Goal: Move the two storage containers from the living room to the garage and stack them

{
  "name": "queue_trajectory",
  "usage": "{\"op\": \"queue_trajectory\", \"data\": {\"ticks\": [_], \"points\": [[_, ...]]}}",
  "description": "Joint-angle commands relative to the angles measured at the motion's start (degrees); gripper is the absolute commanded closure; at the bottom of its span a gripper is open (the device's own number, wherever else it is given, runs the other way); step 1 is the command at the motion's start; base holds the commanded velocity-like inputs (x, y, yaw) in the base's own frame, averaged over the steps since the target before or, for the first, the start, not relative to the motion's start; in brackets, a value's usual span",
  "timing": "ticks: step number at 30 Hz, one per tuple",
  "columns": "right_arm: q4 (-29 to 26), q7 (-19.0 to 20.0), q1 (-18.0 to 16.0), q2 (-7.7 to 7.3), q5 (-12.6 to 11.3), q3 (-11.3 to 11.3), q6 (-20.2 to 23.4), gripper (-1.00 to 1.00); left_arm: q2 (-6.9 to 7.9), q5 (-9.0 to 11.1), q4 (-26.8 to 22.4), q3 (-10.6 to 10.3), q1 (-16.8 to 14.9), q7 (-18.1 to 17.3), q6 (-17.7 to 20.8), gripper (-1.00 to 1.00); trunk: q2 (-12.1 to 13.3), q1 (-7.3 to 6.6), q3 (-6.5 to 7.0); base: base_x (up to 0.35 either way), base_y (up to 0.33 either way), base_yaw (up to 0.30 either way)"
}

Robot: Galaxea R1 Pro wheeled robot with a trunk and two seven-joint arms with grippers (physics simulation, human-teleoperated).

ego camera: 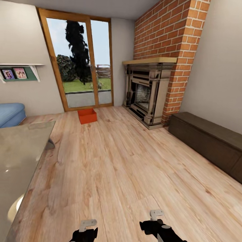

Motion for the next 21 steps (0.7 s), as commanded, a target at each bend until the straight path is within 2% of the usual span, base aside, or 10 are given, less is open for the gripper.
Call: {"op": "queue_trajectory", "data": {"ticks": [1, 9, 21], "points": [[-0.14, 0.09, 0.0, -0.01, 0.29, 0.08, 0.36, -1.0, -0.04, -0.54, 0.04, 0.47, -0.04, -0.04, -0.2, -1.0, -0.02, 0.03, -0.05, 0.344, 0.0, 0.0], [-0.18, 0.09, 0.0, -0.02, 0.29, 0.06, 0.36, -1.0, -0.04, -0.55, 0.04, 0.47, -0.02, -0.04, -0.2, -1.0, -0.02, 0.03, -0.05, 0.344, 0.0, 0.02], [-0.18, 0.16, 0.0, -0.13, 0.29, 0.05, 0.36, -1.0, -0.04, -0.55, 0.04, 0.47, -0.04, -0.04, -0.2, -1.0, -0.02, 0.03, -0.05, 0.344, -0.038, 0.219]]}}
